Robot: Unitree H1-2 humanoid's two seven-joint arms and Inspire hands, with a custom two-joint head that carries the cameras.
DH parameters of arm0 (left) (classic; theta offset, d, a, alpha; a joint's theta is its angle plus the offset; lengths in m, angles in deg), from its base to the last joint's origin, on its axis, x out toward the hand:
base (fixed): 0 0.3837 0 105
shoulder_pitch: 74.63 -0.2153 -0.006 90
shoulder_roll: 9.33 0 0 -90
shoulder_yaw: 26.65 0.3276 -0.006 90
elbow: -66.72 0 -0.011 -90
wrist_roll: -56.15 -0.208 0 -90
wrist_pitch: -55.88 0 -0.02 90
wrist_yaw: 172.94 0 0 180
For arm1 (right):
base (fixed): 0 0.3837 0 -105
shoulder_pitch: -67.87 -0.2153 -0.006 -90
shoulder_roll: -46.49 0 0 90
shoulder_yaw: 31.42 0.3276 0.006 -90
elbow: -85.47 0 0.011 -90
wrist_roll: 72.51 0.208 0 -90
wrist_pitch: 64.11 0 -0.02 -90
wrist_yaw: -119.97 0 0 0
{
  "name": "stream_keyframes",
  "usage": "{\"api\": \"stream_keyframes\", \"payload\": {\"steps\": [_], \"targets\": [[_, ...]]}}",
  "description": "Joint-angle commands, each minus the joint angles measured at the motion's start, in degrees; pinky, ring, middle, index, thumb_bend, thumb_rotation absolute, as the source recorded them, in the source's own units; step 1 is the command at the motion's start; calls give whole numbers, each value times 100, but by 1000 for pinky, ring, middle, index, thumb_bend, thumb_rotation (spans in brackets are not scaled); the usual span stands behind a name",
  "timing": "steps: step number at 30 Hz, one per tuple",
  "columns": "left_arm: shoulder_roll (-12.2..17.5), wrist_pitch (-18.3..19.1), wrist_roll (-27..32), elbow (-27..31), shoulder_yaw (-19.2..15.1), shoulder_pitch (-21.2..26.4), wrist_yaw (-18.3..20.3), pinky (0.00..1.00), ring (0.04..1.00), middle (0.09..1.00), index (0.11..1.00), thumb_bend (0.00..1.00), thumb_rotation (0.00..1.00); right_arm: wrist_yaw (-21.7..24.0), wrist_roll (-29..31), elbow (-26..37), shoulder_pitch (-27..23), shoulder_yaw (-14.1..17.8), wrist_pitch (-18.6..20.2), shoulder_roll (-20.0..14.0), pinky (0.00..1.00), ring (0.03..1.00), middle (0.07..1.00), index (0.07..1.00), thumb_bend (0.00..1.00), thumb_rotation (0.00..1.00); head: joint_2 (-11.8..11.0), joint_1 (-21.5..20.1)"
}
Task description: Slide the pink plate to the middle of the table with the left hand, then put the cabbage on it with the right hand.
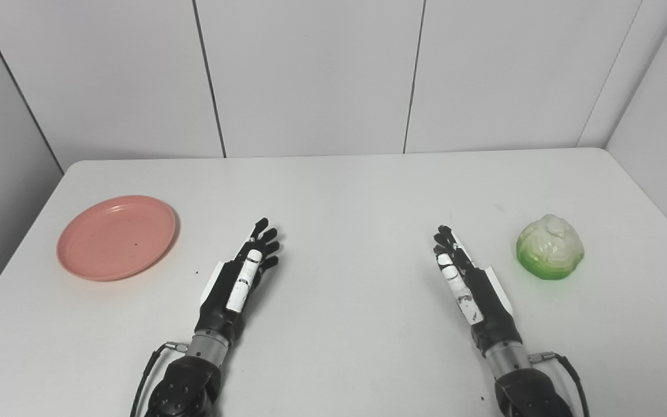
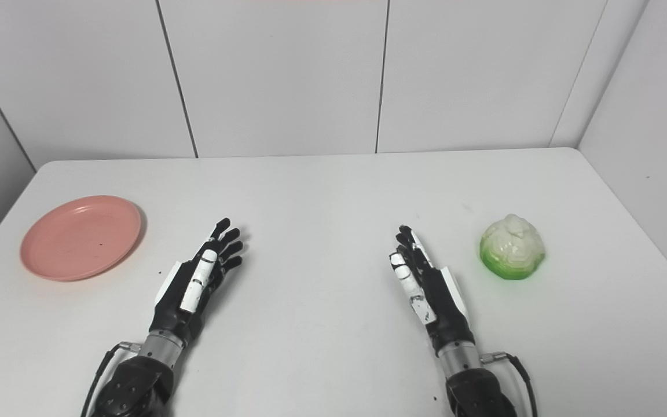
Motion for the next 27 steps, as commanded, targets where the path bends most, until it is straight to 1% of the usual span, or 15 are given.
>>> {"api": "stream_keyframes", "payload": {"steps": [1, 4, 11, 15, 16, 17, 18, 19, 20, 22, 23, 25, 27], "targets": [[76, 94, 28, -311, 10, -281, 18, 911, 937, 958, 959, 452, 977, -38, 3, -68, 111, 0, -53, 35, 954, 935, 947, 959, 364, 1000, -7, 8], [67, 135, 33, -301, 3, -282, 8, 909, 935, 955, 956, 449, 976, -36, -6, -70, 110, -3, -66, 30, 950, 930, 946, 959, 360, 1000, -6, 8], [76, 91, 41, -320, 6, -280, 27, 913, 937, 957, 957, 448, 981, -24, 18, -61, 115, 2, -54, 31, 960, 933, 946, 959, 368, 1000, -9, 8], [71, 50, 24, -367, 20, -277, 27, 915, 939, 958, 960, 456, 978, -16, -29, -92, 119, -15, -98, -13, 948, 933, 948, 962, 370, 1000, -66, 137], [60, 34, 9, -391, 31, -272, 18, 915, 939, 958, 960, 458, 979, -3, -12, -108, 118, -5, -102, -28, 947, 933, 948, 962, 372, 1000, -117, 399], [47, 27, -13, -388, 47, -276, 7, 915, 937, 956, 958, 468, 975, -2, -9, -111, 122, 2, -120, -39, 943, 935, 952, 965, 372, 1000, -117, 399], [24, 18, -46, -392, 71, -277, -12, 915, 936, 955, 957, 472, 975, 12, 14, -117, 128, 18, -133, -61, 935, 933, 952, 965, 366, 1000, -177, 673], [-3, 23, -89, -375, 101, -285, -43, 916, 935, 954, 957, 475, 976, 57, 85, -123, 136, 40, -152, -89, 934, 933, 954, 966, 365, 1000, -188, 724], [-45, 36, -122, -375, 130, -286, -79, 918, 931, 951, 954, 469, 980, 101, 154, -158, 140, 66, -199, -132, 956, 944, 964, 974, 356, 1000, -265, 1023], [-143, 88, -151, -375, 172, -287, -150, 921, 930, 950, 952, 464, 973, 179, 274, -254, 141, 113, -302, -221, 961, 947, 968, 976, 353, 1000, -358, 1264], [-198, 80, -192, -399, 202, -281, -197, 922, 932, 951, 955, 453, 972, 217, 337, -317, 142, 143, -361, -267, 972, 951, 969, 977, 356, 1000, -465, 1452], [-279, 63, -290, -425, 254, -274, -282, 919, 935, 953, 958, 436, 982, 273, 421, -484, 131, 178, -587, -346, 990, 951, 967, 974, 351, 1000, -538, 1582], [-347, 14, -381, -488, 292, -254, -365, 911, 932, 950, 956, 429, 992, 345, 567, -668, 105, 234, -802, -379, 998, 952, 964, 970, 360, 1000, -659, 1843]]}}
